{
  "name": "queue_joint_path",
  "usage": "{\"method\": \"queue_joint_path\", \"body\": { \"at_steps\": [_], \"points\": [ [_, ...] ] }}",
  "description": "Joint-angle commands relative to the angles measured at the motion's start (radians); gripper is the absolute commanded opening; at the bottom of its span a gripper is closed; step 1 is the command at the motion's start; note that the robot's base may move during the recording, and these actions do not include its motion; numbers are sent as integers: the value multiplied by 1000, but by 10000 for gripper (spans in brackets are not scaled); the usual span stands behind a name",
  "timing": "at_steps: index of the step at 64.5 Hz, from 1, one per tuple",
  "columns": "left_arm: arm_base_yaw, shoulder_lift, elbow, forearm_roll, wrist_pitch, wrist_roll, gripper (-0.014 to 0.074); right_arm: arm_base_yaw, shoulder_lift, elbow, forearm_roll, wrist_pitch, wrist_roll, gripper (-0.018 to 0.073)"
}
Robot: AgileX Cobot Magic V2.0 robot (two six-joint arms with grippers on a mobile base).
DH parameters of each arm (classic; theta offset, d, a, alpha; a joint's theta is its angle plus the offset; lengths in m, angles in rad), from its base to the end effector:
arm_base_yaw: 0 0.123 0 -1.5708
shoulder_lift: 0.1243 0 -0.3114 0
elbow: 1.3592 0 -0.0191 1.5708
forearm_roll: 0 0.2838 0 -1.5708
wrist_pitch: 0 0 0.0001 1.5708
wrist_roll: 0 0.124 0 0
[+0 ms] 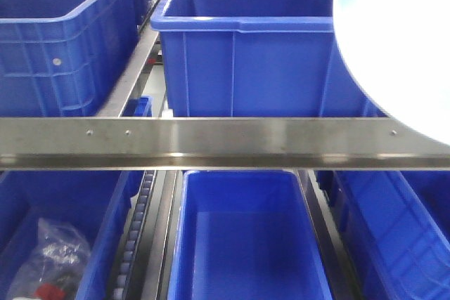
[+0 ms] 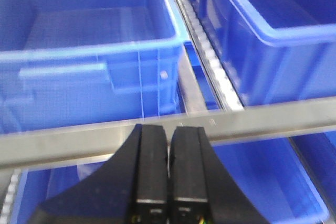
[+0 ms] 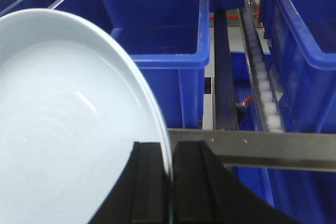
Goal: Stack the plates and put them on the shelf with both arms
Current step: 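Hold the plate stack up while the base drives to the bin shelf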
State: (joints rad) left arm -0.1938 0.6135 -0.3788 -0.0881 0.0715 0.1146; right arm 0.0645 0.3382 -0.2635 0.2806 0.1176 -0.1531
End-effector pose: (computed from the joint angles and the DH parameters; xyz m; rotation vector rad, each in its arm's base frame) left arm 0.1707 -0.0343 0.2827 0.2016 1.7798 -0.1255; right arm 0.1276 0.0123 0.2721 0.0266 1.6738 0.1708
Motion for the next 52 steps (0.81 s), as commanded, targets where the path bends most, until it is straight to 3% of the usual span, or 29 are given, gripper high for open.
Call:
{"method": "queue_joint_path", "body": {
  "at_steps": [1, 52],
  "points": [
    [3, 5, -31, -2, -92, -3, 82, -4, 6, -32, 11, -108, -4, 52],
    [3, 5, -31, -2, -92, -3, 83, -4, 6, -32, 11, -108, -4, 52]
  ]
}}
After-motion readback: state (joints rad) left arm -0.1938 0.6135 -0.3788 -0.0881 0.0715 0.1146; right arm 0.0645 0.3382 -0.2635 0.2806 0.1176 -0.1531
